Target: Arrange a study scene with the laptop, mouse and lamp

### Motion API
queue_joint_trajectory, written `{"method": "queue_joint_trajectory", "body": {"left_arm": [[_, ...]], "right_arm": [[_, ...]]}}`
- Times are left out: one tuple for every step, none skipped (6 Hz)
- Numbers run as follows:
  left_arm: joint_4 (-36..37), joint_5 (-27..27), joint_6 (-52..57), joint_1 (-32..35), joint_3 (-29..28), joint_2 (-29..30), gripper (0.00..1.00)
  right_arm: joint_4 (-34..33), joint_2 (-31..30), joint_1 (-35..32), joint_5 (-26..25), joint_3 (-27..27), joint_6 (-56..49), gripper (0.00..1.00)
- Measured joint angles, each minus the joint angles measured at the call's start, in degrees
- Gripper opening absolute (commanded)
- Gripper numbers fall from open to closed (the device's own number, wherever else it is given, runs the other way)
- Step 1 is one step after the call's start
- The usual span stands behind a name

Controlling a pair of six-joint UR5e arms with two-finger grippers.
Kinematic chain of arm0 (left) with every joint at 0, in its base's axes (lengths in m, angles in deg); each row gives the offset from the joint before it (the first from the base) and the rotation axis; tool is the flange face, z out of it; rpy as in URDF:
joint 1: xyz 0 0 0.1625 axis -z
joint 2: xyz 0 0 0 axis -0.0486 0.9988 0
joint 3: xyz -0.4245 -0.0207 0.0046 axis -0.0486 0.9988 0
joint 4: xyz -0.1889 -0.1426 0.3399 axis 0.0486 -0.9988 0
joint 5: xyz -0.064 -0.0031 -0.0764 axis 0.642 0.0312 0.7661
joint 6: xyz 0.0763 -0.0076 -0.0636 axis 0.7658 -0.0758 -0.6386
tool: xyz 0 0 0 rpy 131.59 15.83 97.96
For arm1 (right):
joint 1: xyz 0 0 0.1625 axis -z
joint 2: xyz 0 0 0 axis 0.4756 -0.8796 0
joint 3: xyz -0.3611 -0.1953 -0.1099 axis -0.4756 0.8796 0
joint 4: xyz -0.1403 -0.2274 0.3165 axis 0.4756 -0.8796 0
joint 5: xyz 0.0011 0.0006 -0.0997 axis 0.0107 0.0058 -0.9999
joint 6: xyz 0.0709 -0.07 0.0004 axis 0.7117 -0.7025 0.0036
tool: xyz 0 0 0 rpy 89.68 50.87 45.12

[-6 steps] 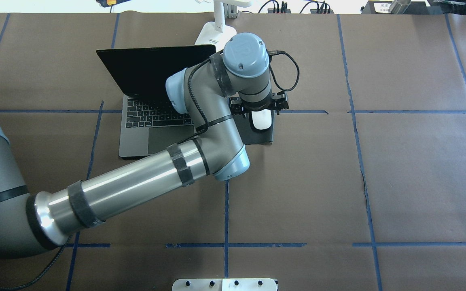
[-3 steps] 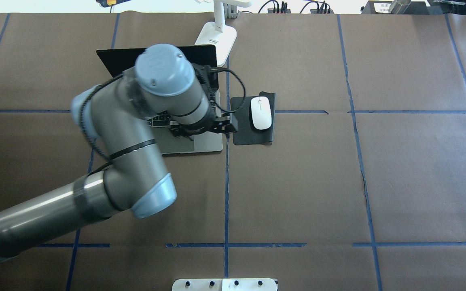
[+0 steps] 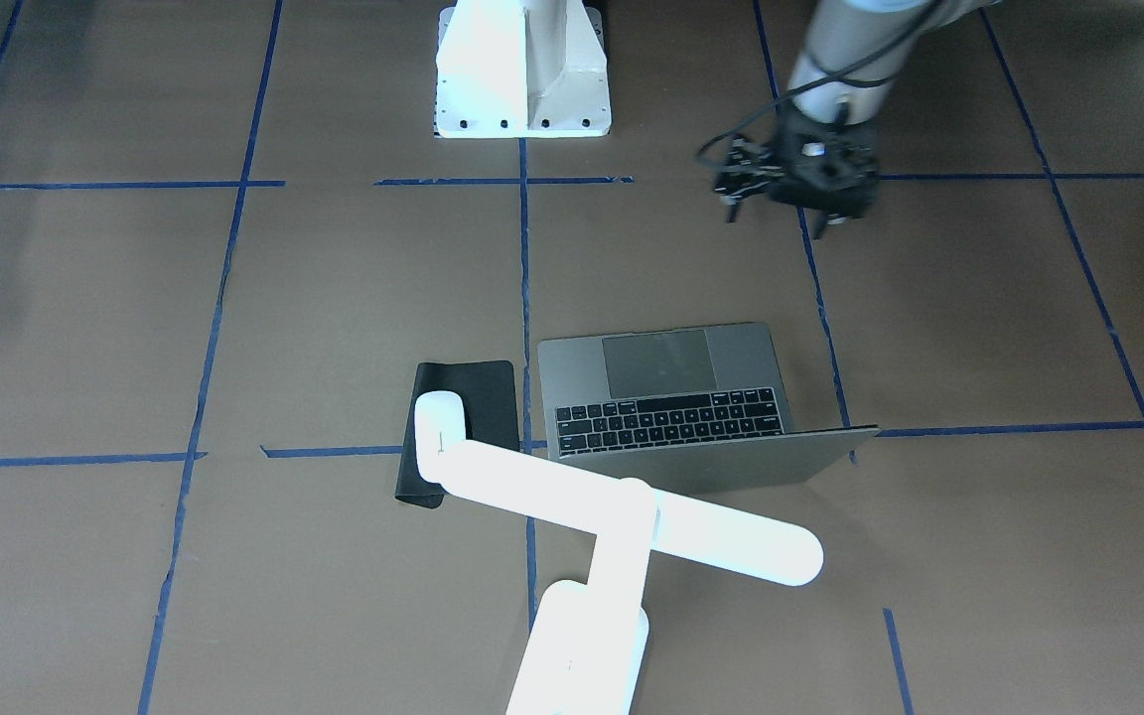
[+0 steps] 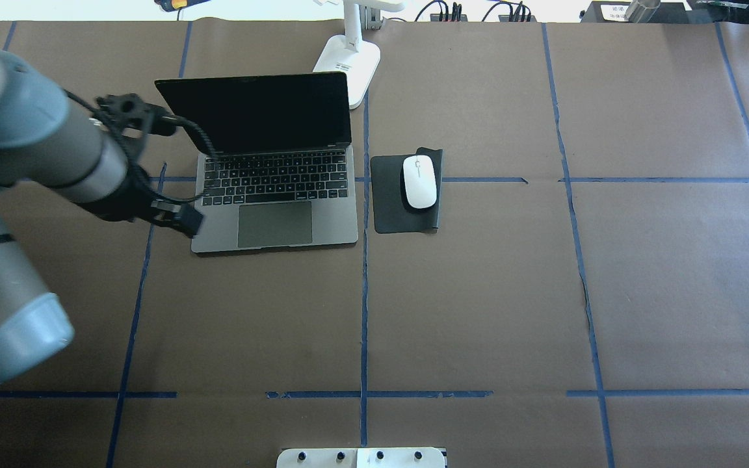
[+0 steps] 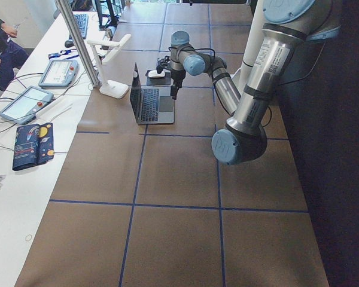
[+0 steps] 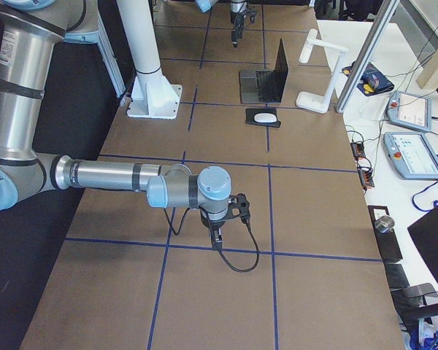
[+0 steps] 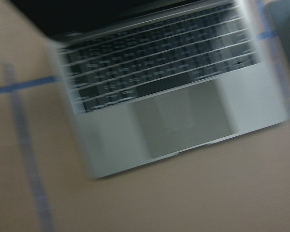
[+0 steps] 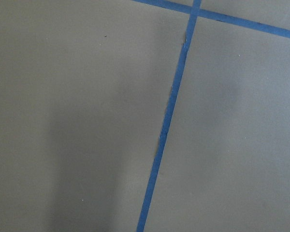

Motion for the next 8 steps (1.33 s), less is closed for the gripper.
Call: {"method": "queue_joint_trajectory", "body": {"left_arm": [[1.0,4.2,13.4,8.0,0.9,-7.1,1.00],[1.2,6.7,26.9,16.6,-0.1,-13.7,1.00],[1.1,8.4,38.8,24.8,-3.4,-18.2,1.00],[1.0,10.6,48.3,31.7,-8.7,-20.4,1.00],[0.9,12.4,53.8,36.8,-13.7,-22.0,1.00],[0.8,13.1,55.3,39.5,-16.5,-23.8,1.00],[0.5,13.1,55.4,40.6,-18.1,-25.4,1.00],[0.3,13.0,55.4,41.0,-18.5,-26.9,1.00]], "right_arm": [[0.2,0.1,0.0,0.1,0.0,0.1,1.00],[0.2,0.3,0.0,0.5,0.0,0.1,1.00],[0.3,0.4,0.0,1.1,-0.1,0.2,1.00],[0.3,0.5,0.0,1.4,-0.1,0.2,1.00],[0.3,0.5,0.0,1.6,-0.1,0.1,1.00],[0.3,0.4,0.0,1.6,-0.1,0.1,1.00],[0.3,0.4,0.0,1.7,-0.1,0.1,1.00],[0.3,0.4,0.0,1.7,-0.1,0.1,1.00]]}}
